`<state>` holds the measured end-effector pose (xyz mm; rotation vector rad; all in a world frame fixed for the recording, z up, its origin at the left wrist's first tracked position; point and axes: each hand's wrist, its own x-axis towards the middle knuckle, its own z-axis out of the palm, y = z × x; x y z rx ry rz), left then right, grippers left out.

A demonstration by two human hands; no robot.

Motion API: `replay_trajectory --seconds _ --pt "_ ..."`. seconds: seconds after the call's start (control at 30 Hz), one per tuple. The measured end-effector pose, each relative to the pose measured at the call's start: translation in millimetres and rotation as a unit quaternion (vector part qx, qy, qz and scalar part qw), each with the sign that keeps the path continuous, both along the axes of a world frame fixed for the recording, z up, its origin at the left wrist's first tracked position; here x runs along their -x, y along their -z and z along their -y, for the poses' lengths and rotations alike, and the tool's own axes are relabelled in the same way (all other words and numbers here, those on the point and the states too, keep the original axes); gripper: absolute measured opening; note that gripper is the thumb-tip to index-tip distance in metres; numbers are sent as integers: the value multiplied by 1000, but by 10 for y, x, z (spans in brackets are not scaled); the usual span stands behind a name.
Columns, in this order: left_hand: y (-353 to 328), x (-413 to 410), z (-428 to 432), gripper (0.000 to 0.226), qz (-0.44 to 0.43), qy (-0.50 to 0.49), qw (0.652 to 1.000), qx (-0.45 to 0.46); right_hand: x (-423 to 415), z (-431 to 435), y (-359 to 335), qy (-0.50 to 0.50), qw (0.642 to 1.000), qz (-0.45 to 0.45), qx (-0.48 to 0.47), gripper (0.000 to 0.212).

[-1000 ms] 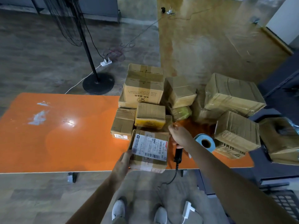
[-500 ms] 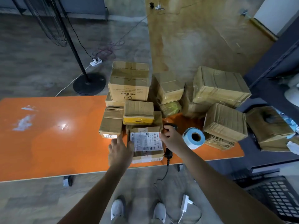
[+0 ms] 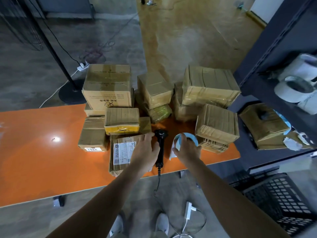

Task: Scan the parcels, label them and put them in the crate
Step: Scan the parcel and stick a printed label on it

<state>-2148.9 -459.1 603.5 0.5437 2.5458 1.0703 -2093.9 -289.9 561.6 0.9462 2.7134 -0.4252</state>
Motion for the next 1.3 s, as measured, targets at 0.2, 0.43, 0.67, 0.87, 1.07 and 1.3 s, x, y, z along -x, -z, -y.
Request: replay_trajectory --seconds 0.2,0.43,0.67,0.87,1.07,1.3 --pt "68 9 -58 37 35 20 999 10 -9 -121 46 10 1000 -14 23 61" --pt "18 14 -326 30 158 15 987 -24 -249 -301 -274 63 936 -206 280 57" --pt "-192 129 -559 14 298 -89 939 -149 -348 -242 -630 71 868 -269 412 58" --pt "-376 247 -626 23 362 -126 900 -207 -352 -269 -838 37 871 -269 408 56" --pt "-489 324 -604 45 340 -147 894 -252 -363 -243 -896 54 859 -318 397 43" --pt "-439 392 -563 38 327 -159 902 -233 -303 -116 -944 -6 907 -333 260 22"
